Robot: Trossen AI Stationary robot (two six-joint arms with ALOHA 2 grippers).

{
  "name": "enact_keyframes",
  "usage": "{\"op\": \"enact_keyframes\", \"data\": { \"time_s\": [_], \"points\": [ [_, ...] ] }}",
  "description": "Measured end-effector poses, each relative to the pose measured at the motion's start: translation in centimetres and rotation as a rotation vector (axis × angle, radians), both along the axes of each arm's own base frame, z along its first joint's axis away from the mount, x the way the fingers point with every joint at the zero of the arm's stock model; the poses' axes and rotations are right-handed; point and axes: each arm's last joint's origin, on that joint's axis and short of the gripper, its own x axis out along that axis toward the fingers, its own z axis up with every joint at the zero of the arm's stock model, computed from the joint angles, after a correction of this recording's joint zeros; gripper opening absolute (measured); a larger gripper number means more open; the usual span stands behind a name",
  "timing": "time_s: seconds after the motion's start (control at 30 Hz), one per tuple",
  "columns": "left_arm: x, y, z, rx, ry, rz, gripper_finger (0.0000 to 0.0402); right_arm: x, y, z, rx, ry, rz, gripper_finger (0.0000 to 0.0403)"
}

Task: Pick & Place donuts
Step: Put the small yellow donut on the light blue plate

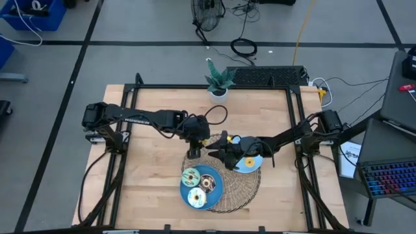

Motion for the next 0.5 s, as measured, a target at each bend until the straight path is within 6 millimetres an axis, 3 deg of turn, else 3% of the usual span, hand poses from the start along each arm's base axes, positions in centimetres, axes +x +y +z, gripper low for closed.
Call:
{"op": "enact_keyframes", "data": {
  "time_s": [0.5],
  "points": [
    [0.2,-0.9,0.1,0.011,-0.027,-0.049,0.0149,0.7,-2.4,-1.3,0.046,0.017,-0.085,0.0167]
  ]
}}
